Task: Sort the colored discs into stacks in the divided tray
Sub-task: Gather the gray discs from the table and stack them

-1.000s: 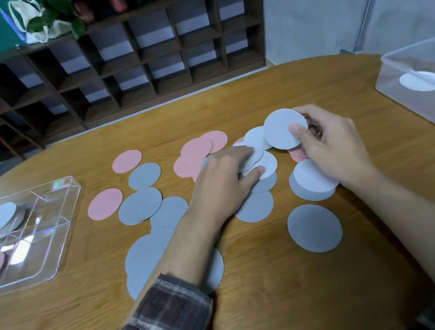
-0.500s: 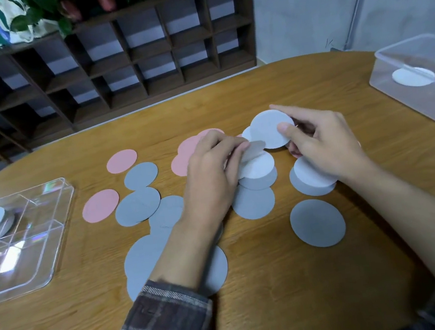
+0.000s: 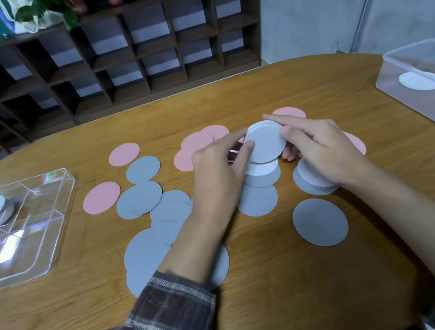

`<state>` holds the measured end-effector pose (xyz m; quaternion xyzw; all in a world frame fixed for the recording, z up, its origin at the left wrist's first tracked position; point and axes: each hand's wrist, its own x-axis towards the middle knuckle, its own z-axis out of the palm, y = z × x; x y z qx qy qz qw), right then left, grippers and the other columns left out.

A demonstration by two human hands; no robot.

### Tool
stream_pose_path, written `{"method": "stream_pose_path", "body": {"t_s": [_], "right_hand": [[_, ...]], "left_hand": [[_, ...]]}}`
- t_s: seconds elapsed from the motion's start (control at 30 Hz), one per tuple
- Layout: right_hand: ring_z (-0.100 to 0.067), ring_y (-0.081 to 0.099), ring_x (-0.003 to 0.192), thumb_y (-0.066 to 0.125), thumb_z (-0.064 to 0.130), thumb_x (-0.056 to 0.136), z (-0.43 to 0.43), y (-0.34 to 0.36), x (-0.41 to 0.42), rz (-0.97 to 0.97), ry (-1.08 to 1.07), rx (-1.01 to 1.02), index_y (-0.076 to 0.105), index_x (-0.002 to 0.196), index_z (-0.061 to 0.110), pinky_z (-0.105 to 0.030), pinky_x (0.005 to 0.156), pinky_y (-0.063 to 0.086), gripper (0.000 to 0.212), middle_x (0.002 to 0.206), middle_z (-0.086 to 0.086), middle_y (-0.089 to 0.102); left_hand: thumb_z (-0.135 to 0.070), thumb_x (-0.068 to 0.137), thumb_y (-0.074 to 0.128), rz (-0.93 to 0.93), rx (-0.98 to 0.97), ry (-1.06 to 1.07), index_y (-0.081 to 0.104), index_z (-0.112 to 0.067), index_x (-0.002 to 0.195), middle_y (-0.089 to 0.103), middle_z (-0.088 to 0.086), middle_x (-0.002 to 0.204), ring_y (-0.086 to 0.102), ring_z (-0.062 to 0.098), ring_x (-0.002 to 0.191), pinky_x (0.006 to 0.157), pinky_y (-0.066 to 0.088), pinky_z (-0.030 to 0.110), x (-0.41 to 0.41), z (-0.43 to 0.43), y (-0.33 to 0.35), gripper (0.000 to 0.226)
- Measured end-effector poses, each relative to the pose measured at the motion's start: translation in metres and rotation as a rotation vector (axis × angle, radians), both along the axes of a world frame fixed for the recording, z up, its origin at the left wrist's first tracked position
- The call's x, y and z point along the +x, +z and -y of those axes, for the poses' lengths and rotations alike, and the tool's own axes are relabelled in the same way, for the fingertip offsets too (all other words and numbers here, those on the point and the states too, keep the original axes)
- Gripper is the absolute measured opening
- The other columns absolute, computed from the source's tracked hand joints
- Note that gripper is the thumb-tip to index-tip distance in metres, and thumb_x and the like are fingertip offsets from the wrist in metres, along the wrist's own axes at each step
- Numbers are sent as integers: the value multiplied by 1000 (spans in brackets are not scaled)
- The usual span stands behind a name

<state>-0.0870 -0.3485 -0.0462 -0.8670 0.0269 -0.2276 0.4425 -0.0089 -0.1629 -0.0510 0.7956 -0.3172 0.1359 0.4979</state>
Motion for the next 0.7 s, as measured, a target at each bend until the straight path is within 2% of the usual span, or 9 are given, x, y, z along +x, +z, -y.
{"method": "stream_pose_path", "body": {"t_s": [0.13, 0.2, 0.27, 0.33, 0.47, 0.6, 0.7], "right_hand": [[-7, 56, 70, 58, 26, 104, -3, 0, 0, -4, -26, -242, 55, 147, 25, -15, 65, 44, 44, 75, -3, 64], [-4, 52, 69, 61, 23, 102, -3, 0, 0, 19, -39, -288, 56, 146, 22, -11, 64, 39, 44, 74, -2, 61], [-7, 57, 73, 62, 21, 101, -3, 0, 0, 38, -39, -286, 64, 138, 21, -14, 66, 42, 37, 77, -1, 64], [-14, 61, 75, 61, 20, 101, -2, 1, -1, 35, -44, -268, 68, 127, 20, -21, 68, 45, 27, 83, -3, 68], [-15, 60, 77, 58, 20, 102, 3, 1, -1, 15, -104, -265, 66, 123, 18, -20, 69, 43, 23, 87, -3, 68], [-16, 62, 79, 58, 19, 101, 8, 0, -1, 19, -159, -248, 65, 127, 19, -21, 73, 44, 26, 88, 3, 68], [-15, 62, 75, 58, 19, 101, 8, 0, 0, 22, -162, -215, 66, 127, 21, -20, 71, 44, 27, 80, 12, 64]], "left_hand": [[-25, 98, 68, 75, 33, 11, 82, -11, 106, 79, 4, 83, 71, 19, 73, 69, 57, 38, 2, -2, -2, 21], [-26, 98, 65, 113, 78, 16, 80, -9, 101, 76, 7, 76, 68, 26, 71, 66, 55, 42, 2, -2, -2, 23], [-30, 99, 64, 101, 110, 7, 81, -15, 107, 77, 4, 81, 69, 23, 74, 68, 55, 42, 2, -3, 0, 24], [-37, 98, 65, 68, 178, 12, 80, -22, 118, 80, -2, 96, 70, 16, 86, 76, 56, 39, 5, -8, 2, 29], [-48, 90, 73, 69, 485, -25, 76, -24, 121, 74, -7, 120, 60, 19, 114, 91, 51, 40, 13, -17, 1, 40], [-53, 87, 74, 43, 531, -49, 76, -24, 121, 74, -11, 122, 60, 18, 116, 91, 52, 40, 14, -20, 3, 45], [-50, 89, 70, 63, 521, -13, 79, -24, 109, 78, -7, 104, 67, 16, 99, 79, 56, 40, 11, -20, 6, 34]]}}
